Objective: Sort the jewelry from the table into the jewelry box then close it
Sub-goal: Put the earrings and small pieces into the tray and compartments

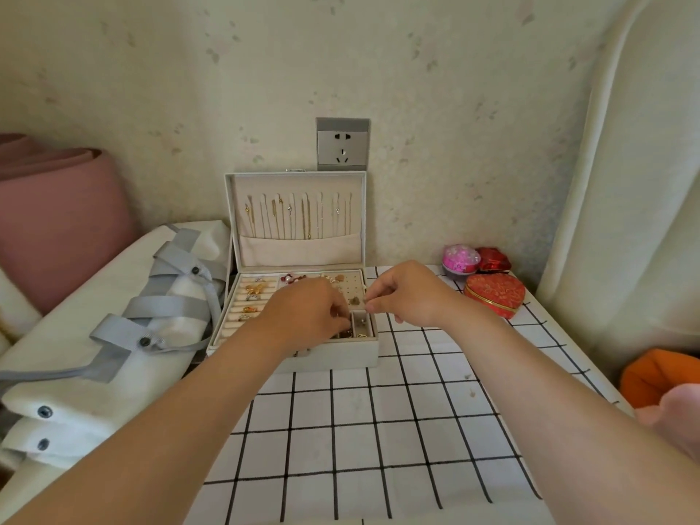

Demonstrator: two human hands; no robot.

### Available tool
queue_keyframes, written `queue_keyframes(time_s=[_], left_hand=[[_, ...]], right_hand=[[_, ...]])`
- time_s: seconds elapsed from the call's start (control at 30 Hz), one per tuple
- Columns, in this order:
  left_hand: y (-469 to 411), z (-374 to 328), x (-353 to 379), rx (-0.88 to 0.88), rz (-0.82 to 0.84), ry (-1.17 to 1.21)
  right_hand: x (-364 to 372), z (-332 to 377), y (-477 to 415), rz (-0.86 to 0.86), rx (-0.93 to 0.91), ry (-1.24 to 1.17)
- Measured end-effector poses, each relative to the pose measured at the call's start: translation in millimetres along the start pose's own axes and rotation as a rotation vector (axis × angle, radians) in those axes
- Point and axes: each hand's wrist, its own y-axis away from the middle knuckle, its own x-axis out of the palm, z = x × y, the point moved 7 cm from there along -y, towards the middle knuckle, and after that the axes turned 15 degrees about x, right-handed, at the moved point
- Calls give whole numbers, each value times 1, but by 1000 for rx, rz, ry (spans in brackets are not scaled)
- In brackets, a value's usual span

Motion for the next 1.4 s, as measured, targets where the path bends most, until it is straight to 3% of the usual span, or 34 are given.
queue_keyframes(time_s=[0.27,0.47,0.6,0.73,0.87,1.07,1.4], left_hand=[[-15,-12,3,-80,102,-285],[-22,-16,7,13,183,-375],[-22,-16,11,73,263,-234],[-11,-8,1,124,39,-26],[-5,4,-11,22,-165,235],[-2,14,-12,-127,-261,558],[3,20,-27,-226,-427,868]], right_hand=[[5,2,-3,18,-24,18],[3,5,-2,20,-38,13],[2,5,-1,14,-30,4],[2,6,0,10,-26,-9],[4,8,2,21,-21,21],[10,6,0,36,3,115],[16,12,-1,10,-13,306]])
